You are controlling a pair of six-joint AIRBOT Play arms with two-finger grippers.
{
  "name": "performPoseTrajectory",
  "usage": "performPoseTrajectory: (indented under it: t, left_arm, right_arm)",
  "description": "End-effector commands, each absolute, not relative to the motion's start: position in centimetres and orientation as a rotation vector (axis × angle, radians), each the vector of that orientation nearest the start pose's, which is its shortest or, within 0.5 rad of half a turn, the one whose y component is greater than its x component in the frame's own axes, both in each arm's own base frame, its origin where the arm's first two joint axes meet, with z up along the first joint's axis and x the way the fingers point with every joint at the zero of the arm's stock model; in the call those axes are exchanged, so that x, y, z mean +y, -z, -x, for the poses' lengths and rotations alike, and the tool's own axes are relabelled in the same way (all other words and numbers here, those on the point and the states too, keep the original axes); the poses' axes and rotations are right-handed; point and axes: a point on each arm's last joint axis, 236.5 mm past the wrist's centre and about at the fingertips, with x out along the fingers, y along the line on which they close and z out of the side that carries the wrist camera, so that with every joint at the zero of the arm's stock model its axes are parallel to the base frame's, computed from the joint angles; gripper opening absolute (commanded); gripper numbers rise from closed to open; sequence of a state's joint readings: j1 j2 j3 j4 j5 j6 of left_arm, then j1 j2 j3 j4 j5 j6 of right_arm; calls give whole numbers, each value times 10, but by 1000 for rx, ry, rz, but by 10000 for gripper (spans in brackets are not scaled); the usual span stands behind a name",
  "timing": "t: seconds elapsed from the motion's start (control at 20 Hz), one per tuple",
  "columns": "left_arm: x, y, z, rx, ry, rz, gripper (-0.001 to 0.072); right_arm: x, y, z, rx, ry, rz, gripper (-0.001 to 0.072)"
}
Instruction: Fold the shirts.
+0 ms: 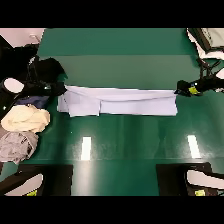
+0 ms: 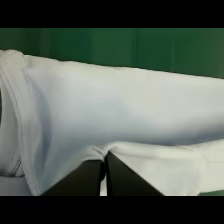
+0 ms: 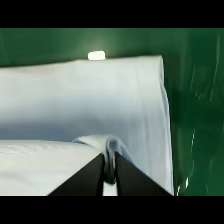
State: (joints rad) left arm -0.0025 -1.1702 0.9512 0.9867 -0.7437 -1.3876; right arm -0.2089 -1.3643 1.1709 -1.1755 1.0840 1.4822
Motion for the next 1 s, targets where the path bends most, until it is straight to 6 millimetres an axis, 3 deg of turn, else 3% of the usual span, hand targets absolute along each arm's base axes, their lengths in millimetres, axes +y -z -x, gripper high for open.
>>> performPoseTrajectory:
  t: [0.0, 0.05, 0.15, 0.35, 0.4, 0.45, 0.55, 0.8, 0.95]
  left_arm:
    - [-80, -40, -449, 841, 196, 437, 502]
    - [-78, -44, -454, 820, 175, 466, 601]
    - [-79, -49, -455, 820, 182, 470, 603]
    - [-99, -40, -423, 979, 279, 438, 572]
    - [-104, -35, -413, 1028, 299, 435, 274]
    - [-106, -32, -405, 1060, 317, 427, 24]
    - [-110, -28, -396, 1096, 350, 402, 38]
    - [-112, -26, -389, 1125, 362, 401, 38]
    - [-112, -26, -389, 1126, 360, 406, 31]
  right_arm:
    - [-5, -10, -447, 1064, -44, -502, 427]
    - [-2, -13, -453, 1048, -54, -527, 505]
    - [-4, -12, -447, 1100, -77, -523, 505]
    - [-25, 11, -400, 1317, -143, -540, 513]
    - [-31, 20, -388, 1370, -157, -555, 513]
    - [-34, 28, -377, 1419, -173, -576, 513]
    - [-38, 44, -367, 1481, -201, -606, 512]
    - [-28, 76, -377, 1496, -262, -669, 511]
    - [-11, 83, -383, 1494, -330, -702, 507]
